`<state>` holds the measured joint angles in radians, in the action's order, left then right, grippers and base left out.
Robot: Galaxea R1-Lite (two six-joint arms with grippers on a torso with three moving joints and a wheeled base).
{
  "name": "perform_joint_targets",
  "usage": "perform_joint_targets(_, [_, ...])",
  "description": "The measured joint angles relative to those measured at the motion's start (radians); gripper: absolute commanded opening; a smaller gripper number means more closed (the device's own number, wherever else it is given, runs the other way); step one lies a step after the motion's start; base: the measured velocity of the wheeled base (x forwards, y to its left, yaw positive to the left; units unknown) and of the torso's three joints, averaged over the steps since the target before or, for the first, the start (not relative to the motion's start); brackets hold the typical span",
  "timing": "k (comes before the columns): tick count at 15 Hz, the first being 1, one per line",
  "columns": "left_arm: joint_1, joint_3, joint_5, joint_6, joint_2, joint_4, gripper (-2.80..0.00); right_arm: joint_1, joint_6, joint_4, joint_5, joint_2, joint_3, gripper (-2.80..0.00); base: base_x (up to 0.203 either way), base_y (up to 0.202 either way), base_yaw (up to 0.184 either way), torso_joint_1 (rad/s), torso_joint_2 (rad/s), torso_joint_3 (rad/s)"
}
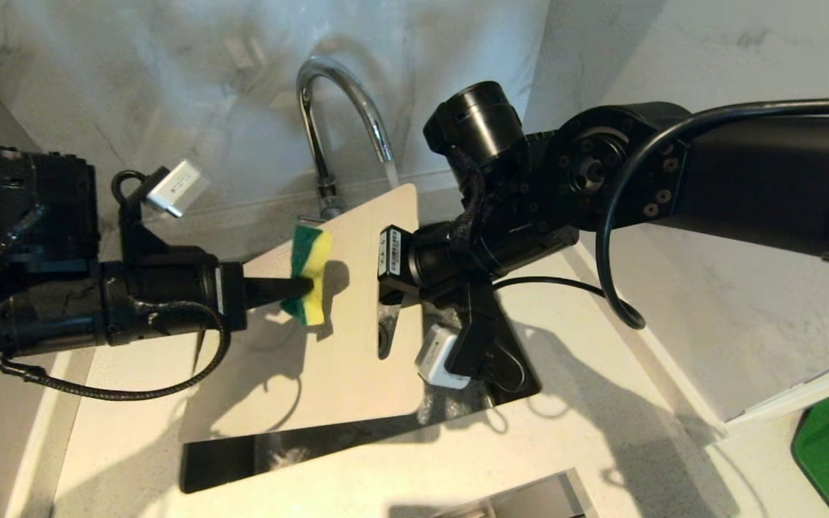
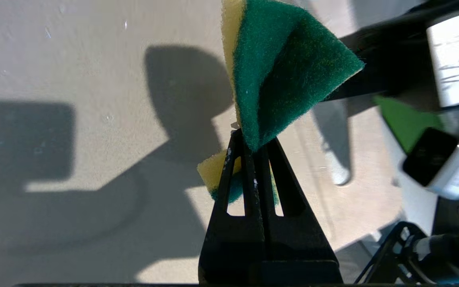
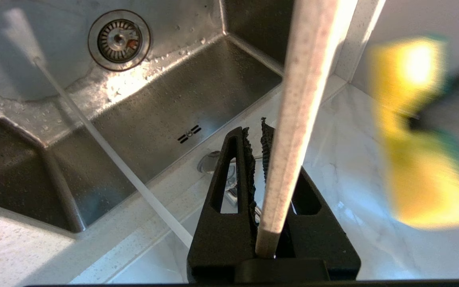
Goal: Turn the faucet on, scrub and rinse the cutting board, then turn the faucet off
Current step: Scrub the cutting board underwater
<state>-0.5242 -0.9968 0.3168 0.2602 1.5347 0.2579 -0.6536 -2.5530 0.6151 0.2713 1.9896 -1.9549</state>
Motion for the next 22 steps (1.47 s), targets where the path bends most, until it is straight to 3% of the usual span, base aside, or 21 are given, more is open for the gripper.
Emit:
perform_joint_targets(5, [0.023,-0.014,-0.002,-0.002,0.071,-0.01,-2.8,-0.001,0.0,0.002,-0.001,-0.003,-0.003,-2.8,0.0,0.0,0.0,0.0,0.0,0.0])
perform_joint_targets(8, [0.028,-0.071,-0.009,0.012,0.103,-0.074,-2.8,-0.001,0.0,0.002,-0.002,-0.003,-0.003,-2.8,0.0,0.0,0.0,0.0,0.0,0.0])
perform_joint_targets(16, [0.044,-0.366,-0.01,0.272,0.155,-0.317,-2.8,-0.001,0.0,0.0,0.001,-0.003,0.004,-2.8,0.0,0.0,0.0,0.0,0.0,0.0])
perform_joint_targets(22, [0.06,-0.409,-0.01,0.293,0.202,-0.368,-2.8,-0.002,0.0,0.0,0.0,-0.003,0.002,-2.8,0.0,0.0,0.0,0.0,0.0,0.0])
